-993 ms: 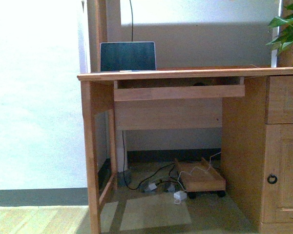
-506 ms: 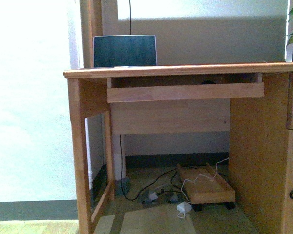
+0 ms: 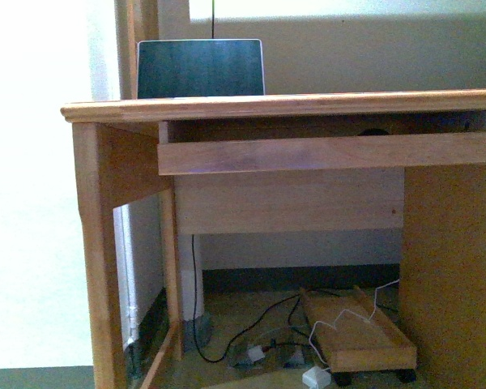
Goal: Place mouse
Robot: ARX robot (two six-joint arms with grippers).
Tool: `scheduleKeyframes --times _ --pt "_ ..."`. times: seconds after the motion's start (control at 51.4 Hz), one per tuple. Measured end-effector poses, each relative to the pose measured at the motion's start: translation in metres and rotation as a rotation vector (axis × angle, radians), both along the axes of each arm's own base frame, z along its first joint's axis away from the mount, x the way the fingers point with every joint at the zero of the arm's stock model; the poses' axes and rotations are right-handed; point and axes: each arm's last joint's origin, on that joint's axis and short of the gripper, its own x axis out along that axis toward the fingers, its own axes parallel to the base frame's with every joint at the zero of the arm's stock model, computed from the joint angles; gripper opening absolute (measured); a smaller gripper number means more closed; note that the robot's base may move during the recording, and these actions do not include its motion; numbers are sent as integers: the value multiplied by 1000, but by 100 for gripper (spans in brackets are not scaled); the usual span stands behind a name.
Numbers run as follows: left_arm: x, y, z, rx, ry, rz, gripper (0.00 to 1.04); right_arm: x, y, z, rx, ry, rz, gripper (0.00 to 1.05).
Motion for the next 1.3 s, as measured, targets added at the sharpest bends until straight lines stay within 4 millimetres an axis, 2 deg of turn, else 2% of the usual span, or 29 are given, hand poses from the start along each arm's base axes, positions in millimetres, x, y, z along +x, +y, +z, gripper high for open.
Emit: scheduleKeyframes --times 1.304 --pt "0 0 0 0 0 0 97 0 0 0 0 0 0 97"
